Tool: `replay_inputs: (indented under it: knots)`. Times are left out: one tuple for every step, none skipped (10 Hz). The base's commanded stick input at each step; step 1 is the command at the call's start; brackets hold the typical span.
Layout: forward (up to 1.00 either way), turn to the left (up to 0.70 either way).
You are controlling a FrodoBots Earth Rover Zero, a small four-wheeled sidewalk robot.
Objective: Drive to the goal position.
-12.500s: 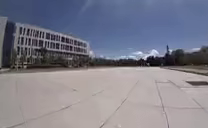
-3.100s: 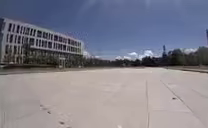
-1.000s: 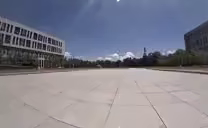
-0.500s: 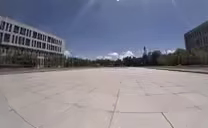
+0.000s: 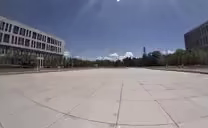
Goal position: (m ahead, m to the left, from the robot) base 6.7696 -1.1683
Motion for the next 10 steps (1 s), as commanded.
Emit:
replay_inputs:
  knots:
    - [0.60, 0.00]
    - [0.61, 0.00]
    - [0.61, 0.00]
    - [0.60, 0.00]
    - [0.60, 0.00]
    - [0.60, 0.00]
    - [0.60, 0.00]
    - [0.60, 0.00]
    - [0.60, 0.00]
    - [0.60, 0.00]
